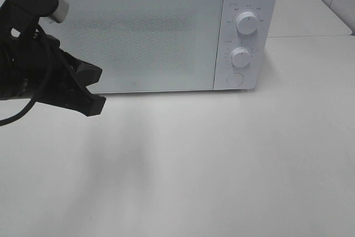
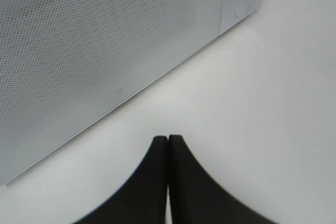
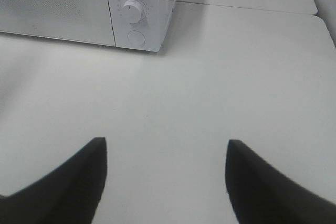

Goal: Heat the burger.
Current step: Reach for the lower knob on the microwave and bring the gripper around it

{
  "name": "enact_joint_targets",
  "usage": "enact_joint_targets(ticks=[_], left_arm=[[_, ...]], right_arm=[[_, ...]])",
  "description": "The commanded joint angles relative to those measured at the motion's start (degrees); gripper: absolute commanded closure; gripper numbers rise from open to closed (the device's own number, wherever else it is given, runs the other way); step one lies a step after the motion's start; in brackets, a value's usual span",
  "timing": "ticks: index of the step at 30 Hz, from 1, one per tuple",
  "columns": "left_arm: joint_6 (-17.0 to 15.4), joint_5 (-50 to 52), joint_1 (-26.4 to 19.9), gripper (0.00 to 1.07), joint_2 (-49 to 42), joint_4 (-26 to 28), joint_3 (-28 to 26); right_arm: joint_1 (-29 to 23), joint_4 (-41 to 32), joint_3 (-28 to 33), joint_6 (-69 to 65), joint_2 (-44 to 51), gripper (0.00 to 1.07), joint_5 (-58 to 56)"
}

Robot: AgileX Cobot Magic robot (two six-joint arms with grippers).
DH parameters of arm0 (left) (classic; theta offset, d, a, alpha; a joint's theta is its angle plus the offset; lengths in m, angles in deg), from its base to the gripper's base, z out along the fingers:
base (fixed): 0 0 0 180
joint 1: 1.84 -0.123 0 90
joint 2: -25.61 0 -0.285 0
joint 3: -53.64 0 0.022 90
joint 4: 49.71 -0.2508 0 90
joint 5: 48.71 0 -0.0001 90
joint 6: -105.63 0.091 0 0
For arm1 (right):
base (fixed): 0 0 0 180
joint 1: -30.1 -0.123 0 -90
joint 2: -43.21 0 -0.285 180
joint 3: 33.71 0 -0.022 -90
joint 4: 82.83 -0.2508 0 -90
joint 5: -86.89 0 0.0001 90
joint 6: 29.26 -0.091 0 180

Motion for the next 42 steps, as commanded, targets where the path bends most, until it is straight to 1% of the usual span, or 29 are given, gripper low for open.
enact_joint_targets(ticks=[1, 7, 10, 13, 14, 15, 17, 18, 19, 20, 21, 22, 23, 24, 25, 26, 27, 28, 29, 30, 31, 32, 34, 35, 36, 37, 40, 41, 42], left_arm=[[-0.46, -2.64, -0.11, 1.06, -0.86, 0.86, 0.4], [-0.74, -13.75, -0.11, 1.06, -0.86, -1.2, 0.4], [-2.69, -18.16, -0.11, 1.06, -0.86, -1.83, 0.4], [-4.87, -22.52, -0.11, 1.06, -0.86, -5.5, 0.4], [-6.93, -25.32, -0.11, 1.06, -0.86, -10.31, 0.4], [-6.93, -25.32, -0.11, 1.06, -0.86, -10.31, 0.4], [-12.66, -27.85, -0.11, 1.06, -0.86, -18.74, 0.17], [-12.66, -27.85, -0.11, 1.06, -0.86, -18.74, 0.17], [-19.82, -27.96, -0.11, 1.06, -0.86, -25.38, -0.23], [-23.09, -27.67, -0.11, 1.06, -0.86, -27.96, -0.46], [-23.09, -27.67, -0.11, 1.06, -0.86, -27.96, -0.46], [-30.65, -27.27, -0.17, 1.06, -0.86, -34.84, -1.09], [-34.89, -27.22, -0.17, 1.06, -0.86, -38.39, -1.43], [-34.89, -27.22, -0.17, 1.06, -0.86, -38.39, -1.43], [-43.32, -27.39, -0.17, 1.06, -0.86, -44.92, -2.23], [-43.32, -27.39, -0.17, 1.06, -0.86, -44.92, -2.23], [-50.88, -27.96, -0.17, 1.06, -0.97, -51.57, -2.69], [-54.89, -28.07, -0.17, 1.06, -0.92, -55.12, -2.75], [-54.89, -28.07, -0.17, 1.06, -0.92, -55.12, -2.75], [-61.76, -29.11, -0.17, 1.06, -1.26, -62.11, -2.75], [-65.15, -29.79, -0.17, 1.06, -1.6, -65.66, -2.75], [-65.15, -29.79, -0.17, 1.06, -1.6, -65.66, -2.75], [-77.12, -32.66, -0.17, 1.06, -4.01, -76.72, -2.75], [-77.12, -32.66, -0.17, 1.06, -4.01, -76.72, -2.75], [-79.98, -33.46, -0.17, 1.06, -5.04, -79.64, -2.75], [-84.91, -34.72, -1.89, 1.06, -7.28, -83.59, -2.69], [-87.09, -35.29, -3.61, 1.06, -8.65, -85.14, -2.69], [-88.64, -36.33, -8.59, 1.06, -11.34, -86.8, -2.69], [-88.41, -36.9, -11.63, 1.06, -12.78, -87.15, -2.69]], right_arm=[[0.0, 0.06, 0.11, 0.52, 1.2, 0.45, -0.11], [0.0, 0.06, 0.11, 0.52, 1.2, 0.45, -0.11], [0.0, 0.06, 0.11, 0.52, 1.2, 0.45, -0.11], [0.0, 0.06, 0.11, 0.52, 1.2, 0.45, -0.11], [0.0, 0.06, 0.11, 0.52, 1.2, 0.45, -0.11], [0.0, 0.06, 0.11, 0.52, 1.2, 0.45, -0.11], [0.0, 0.06, 0.11, 0.52, 1.2, 0.45, -0.11], [0.0, 0.06, 0.11, 0.52, 1.2, 0.45, -0.11], [0.0, 0.06, 0.11, 0.52, 1.2, 0.45, -0.11], [0.0, 0.06, 0.11, 0.52, 1.2, 0.45, -0.11], [0.0, 0.06, 0.11, 0.52, 1.2, 0.45, -0.11], [0.0, 0.06, 0.11, 0.52, 1.2, 0.45, -0.11], [0.0, 0.06, 0.11, 0.52, 1.2, 0.45, -0.11], [0.0, 0.06, 0.11, 0.52, 1.2, 0.45, -0.11], [0.0, 0.06, 0.11, 0.52, 1.2, 0.45, -0.11], [0.0, 0.06, 0.11, 0.52, 1.2, 0.45, -0.11], [0.0, 0.06, 0.11, 0.52, 1.2, 0.45, -0.11], [0.0, 0.06, 0.11, 0.52, 1.2, 0.45, -0.11], [0.0, 0.06, 0.11, 0.52, 1.2, 0.45, -0.11], [0.0, 0.06, 0.11, 0.52, 1.2, 0.45, -0.11], [0.0, 0.06, 0.11, 0.52, 1.2, 0.45, -0.11], [0.0, 0.06, 0.11, 0.52, 1.2, 0.45, -0.11], [0.0, 0.06, 0.11, 0.52, 1.2, 0.45, -0.11], [0.0, 0.06, 0.11, 0.52, 1.2, 0.45, -0.11], [0.0, 0.06, 0.11, 0.52, 1.2, 0.45, -0.11], [0.0, 0.06, 0.11, 0.52, 1.2, 0.45, -0.11], [0.0, 0.06, 0.11, 0.52, 1.2, 0.45, -0.11], [0.0, 0.06, 0.11, 0.52, 1.2, 0.45, -0.11], [0.0, 0.06, 0.11, 0.52, 1.2, 0.45, -0.11]])
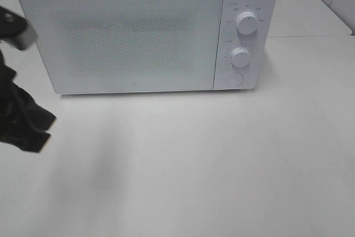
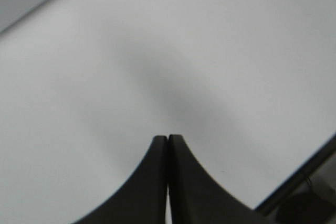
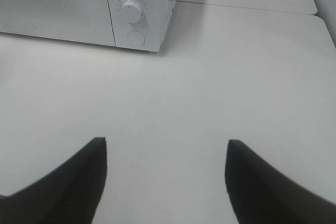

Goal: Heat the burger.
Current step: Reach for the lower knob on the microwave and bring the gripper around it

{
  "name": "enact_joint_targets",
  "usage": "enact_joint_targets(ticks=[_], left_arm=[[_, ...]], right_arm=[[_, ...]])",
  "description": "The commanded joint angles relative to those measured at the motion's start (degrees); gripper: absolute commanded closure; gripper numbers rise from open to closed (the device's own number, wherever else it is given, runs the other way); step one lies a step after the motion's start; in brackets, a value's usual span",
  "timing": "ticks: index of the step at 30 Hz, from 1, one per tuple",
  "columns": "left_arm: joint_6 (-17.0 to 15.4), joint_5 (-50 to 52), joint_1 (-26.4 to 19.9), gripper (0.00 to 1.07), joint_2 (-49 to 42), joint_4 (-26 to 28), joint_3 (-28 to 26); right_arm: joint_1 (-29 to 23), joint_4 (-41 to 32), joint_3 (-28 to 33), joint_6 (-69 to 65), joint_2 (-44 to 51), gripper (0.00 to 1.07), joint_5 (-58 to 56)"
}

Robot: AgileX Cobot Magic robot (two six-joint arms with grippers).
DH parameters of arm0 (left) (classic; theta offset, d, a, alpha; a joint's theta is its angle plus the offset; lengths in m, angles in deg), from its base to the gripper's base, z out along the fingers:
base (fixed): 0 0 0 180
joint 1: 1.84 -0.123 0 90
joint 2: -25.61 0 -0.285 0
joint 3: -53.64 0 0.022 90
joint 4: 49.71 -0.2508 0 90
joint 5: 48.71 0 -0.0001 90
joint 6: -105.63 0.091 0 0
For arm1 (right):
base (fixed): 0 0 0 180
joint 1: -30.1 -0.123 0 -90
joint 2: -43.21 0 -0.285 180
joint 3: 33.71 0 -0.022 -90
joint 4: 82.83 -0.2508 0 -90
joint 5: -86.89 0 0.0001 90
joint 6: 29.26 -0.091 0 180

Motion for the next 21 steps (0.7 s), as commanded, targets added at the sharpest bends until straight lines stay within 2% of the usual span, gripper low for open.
enact_joint_targets(ticks=[1, 2, 3, 4, 5, 6, 7, 9, 15, 17, 21], left_arm=[[-2.01, -1.38, -3.9, 1.06, -2.29, -1.95, -0.34], [0.0, -2.98, -9.97, 1.06, -5.04, -2.06, -0.34], [1.09, -3.95, -12.83, 1.06, -5.96, -2.06, -0.34], [1.09, -3.95, -12.83, 1.06, -5.96, -2.06, -0.34], [2.52, -5.67, -19.65, 1.06, -7.68, -1.43, -0.34], [1.32, -6.07, -24.87, 1.06, -9.28, 1.2, -0.34], [1.32, -6.07, -24.87, 1.06, -9.28, 1.2, -0.34], [1.43, -7.45, -29.34, 1.06, -11.23, 3.04, -0.34], [1.38, -10.6, -31.05, 1.06, -15.87, 3.04, -0.34], [1.55, -14.04, -31.05, 1.06, -23.09, 2.64, -0.34], [1.72, -17.02, -31.05, 1.06, -29.11, 2.23, -0.34]], right_arm=[[0.0, 0.06, 0.11, 0.52, 1.2, 0.45, -0.11], [0.0, 0.06, 0.11, 0.52, 1.2, 0.45, -0.11], [0.0, 0.06, 0.11, 0.52, 1.2, 0.45, -0.11], [0.0, 0.06, 0.11, 0.52, 1.2, 0.45, -0.11], [0.0, 0.06, 0.11, 0.52, 1.2, 0.45, -0.11], [0.0, 0.06, 0.11, 0.52, 1.2, 0.45, -0.11], [0.0, 0.06, 0.11, 0.52, 1.2, 0.45, -0.11], [0.0, 0.06, 0.11, 0.52, 1.2, 0.45, -0.11], [0.0, 0.06, 0.11, 0.52, 1.2, 0.45, -0.11], [0.0, 0.06, 0.11, 0.52, 1.2, 0.45, -0.11], [0.0, 0.06, 0.11, 0.52, 1.2, 0.45, -0.11]])
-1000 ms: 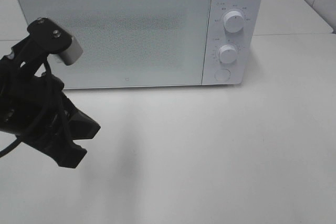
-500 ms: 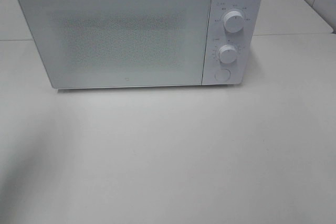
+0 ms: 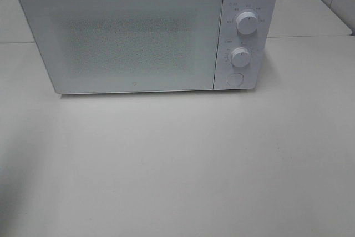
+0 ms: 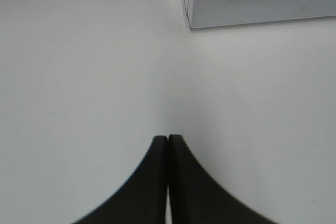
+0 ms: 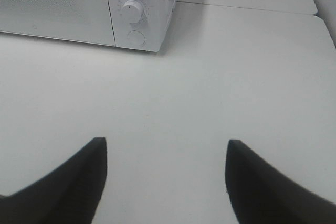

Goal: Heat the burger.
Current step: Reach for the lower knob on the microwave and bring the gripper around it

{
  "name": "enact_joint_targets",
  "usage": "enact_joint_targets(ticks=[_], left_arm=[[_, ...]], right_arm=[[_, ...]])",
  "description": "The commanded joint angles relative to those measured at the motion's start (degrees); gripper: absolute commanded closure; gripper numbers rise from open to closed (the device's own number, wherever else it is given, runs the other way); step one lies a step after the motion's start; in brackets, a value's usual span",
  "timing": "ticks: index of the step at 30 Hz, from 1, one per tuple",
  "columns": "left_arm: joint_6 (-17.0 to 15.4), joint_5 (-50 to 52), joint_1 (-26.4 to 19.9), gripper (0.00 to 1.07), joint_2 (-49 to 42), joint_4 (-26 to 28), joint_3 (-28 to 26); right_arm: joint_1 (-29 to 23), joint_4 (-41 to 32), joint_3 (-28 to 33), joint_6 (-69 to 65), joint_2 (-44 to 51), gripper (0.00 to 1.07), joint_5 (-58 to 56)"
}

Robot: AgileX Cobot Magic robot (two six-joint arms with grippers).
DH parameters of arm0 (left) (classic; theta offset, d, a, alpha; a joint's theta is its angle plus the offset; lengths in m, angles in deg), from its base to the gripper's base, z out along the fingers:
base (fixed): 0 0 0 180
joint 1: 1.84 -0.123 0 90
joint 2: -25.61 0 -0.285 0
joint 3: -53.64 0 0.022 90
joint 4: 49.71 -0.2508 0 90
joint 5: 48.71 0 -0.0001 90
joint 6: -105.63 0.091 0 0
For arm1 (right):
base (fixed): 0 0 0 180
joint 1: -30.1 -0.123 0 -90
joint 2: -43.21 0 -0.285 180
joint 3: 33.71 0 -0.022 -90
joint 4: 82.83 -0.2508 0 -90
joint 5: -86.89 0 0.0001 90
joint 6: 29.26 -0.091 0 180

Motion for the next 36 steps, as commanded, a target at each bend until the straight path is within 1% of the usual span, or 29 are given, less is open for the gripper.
enact_joint_targets(ticks=[1, 2, 4, 5, 6, 7, 11, 13, 14, 16, 17, 18, 19, 21, 22, 24, 28, 32, 36], left_arm=[[0.29, -3.9, -0.11, 1.06, -7.05, -0.23, -0.34], [0.29, -3.9, -0.11, 1.06, -7.05, -0.23, -0.34], [1.66, -6.82, -0.11, 1.06, -14.78, -0.4, -0.34], [1.95, -7.62, -0.11, 1.06, -16.67, -0.4, -0.34], [1.95, -7.62, -0.11, 1.06, -16.67, -0.4, -0.34], [2.35, -8.77, -0.06, 1.06, -19.65, -0.4, -0.34], [2.35, -10.03, 1.03, 1.06, -23.2, -0.4, 0.23], [2.64, -11.4, 2.23, 1.06, -26.81, -1.09, 2.64], [2.64, -11.4, 2.23, 1.06, -26.81, -1.09, 2.64], [2.41, -13.46, 2.64, 1.06, -31.05, -1.49, 5.44], [2.41, -13.46, 2.64, 1.06, -31.05, -1.49, 5.44], [1.83, -14.61, 2.64, 1.06, -34.49, -1.49, 6.76], [1.83, -14.61, 2.64, 1.06, -34.49, -1.49, 6.76], [1.15, -15.41, 2.64, 1.06, -39.94, -1.6, 8.08], [1.15, -15.41, 2.64, 1.06, -39.94, -1.6, 8.08], [1.09, -16.21, 2.64, 1.06, -44.12, -1.89, 9.0], [0.92, -17.07, 2.69, 1.06, -42.74, -1.78, 8.94], [0.34, -13.64, 2.69, 1.06, -43.66, -1.6, 10.66], [-0.06, -13.41, 2.69, 1.06, -43.66, -1.72, 10.89]], right_arm=[[0.0, 0.06, 0.11, 0.52, 1.2, 0.45, -0.11], [0.0, 0.06, 0.11, 0.52, 1.2, 0.45, -0.11], [0.0, 0.06, 0.11, 0.52, 1.2, 0.45, -0.11], [0.0, 0.06, 0.11, 0.52, 1.2, 0.45, -0.11], [0.0, 0.06, 0.11, 0.52, 1.2, 0.45, -0.11], [0.0, 0.06, 0.11, 0.52, 1.2, 0.45, -0.11], [0.0, 0.06, 0.11, 0.52, 1.2, 0.45, -0.11], [0.0, 0.06, 0.11, 0.52, 1.2, 0.45, -0.11], [0.0, 0.06, 0.11, 0.52, 1.2, 0.45, -0.11], [0.0, 0.06, 0.11, 0.52, 1.2, 0.45, -0.11], [0.0, 0.06, 0.11, 0.52, 1.2, 0.45, -0.11], [0.0, 0.06, 0.11, 0.52, 1.2, 0.45, -0.11], [0.0, 0.06, 0.11, 0.52, 1.2, 0.45, -0.11], [0.0, 0.06, 0.11, 0.52, 1.2, 0.45, -0.11], [0.0, 0.06, 0.11, 0.52, 1.2, 0.45, -0.11], [0.0, 0.06, 0.11, 0.52, 1.2, 0.45, -0.11], [0.0, 0.06, 0.11, 0.52, 1.2, 0.45, -0.11], [0.0, 0.06, 0.11, 0.52, 1.2, 0.45, -0.11], [0.0, 0.06, 0.11, 0.52, 1.2, 0.45, -0.11]])
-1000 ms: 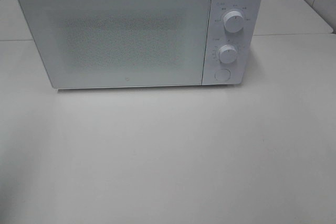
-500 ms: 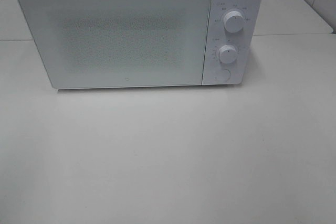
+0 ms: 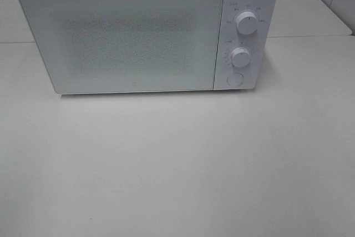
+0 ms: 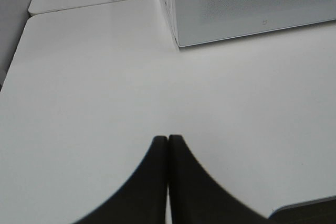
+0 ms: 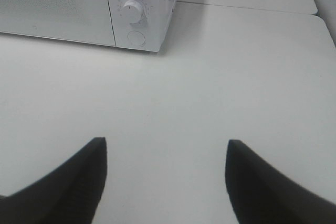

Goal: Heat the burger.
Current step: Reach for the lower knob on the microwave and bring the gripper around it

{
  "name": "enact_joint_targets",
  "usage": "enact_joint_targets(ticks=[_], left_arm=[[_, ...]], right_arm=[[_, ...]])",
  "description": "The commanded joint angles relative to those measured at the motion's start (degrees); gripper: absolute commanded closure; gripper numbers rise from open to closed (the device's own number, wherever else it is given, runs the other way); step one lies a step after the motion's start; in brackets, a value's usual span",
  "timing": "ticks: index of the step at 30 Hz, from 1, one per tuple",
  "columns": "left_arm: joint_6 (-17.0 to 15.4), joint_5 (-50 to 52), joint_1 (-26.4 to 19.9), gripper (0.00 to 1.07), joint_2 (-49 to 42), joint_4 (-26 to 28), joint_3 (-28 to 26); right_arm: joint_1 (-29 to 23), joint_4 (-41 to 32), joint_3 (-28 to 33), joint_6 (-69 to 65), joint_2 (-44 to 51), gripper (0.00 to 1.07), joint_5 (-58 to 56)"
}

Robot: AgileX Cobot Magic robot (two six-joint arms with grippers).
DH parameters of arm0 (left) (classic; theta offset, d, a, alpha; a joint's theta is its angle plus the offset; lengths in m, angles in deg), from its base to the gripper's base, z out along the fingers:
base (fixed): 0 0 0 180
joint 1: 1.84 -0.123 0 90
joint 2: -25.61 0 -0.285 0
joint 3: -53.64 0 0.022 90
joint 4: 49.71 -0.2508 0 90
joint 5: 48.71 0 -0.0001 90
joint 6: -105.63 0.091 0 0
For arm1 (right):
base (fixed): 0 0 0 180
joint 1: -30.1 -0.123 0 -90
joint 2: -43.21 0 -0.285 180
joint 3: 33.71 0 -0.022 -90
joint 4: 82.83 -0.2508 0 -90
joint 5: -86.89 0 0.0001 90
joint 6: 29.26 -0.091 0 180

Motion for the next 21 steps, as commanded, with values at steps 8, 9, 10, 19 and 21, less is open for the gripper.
enact_joint_targets(ticks=[8, 9, 10, 19, 21], left_arm=[[-0.69, 1.09, 0.4, 1.06, -1.49, 0.06, 0.17], [-0.69, 1.09, 0.4, 1.06, -1.49, 0.06, 0.17], [-0.69, 1.09, 0.4, 1.06, -1.49, 0.06, 0.17], [-0.69, 1.09, 0.4, 1.06, -1.32, 0.06, 0.17], [-0.69, 1.09, 0.4, 1.06, -1.32, 0.06, 0.17]], right_arm=[[0.0, 0.06, 0.11, 0.52, 1.2, 0.45, -0.11], [0.0, 0.06, 0.11, 0.52, 1.2, 0.45, -0.11], [0.0, 0.06, 0.11, 0.52, 1.2, 0.45, -0.11], [0.0, 0.06, 0.11, 0.52, 1.2, 0.45, -0.11], [0.0, 0.06, 0.11, 0.52, 1.2, 0.45, -0.11]])
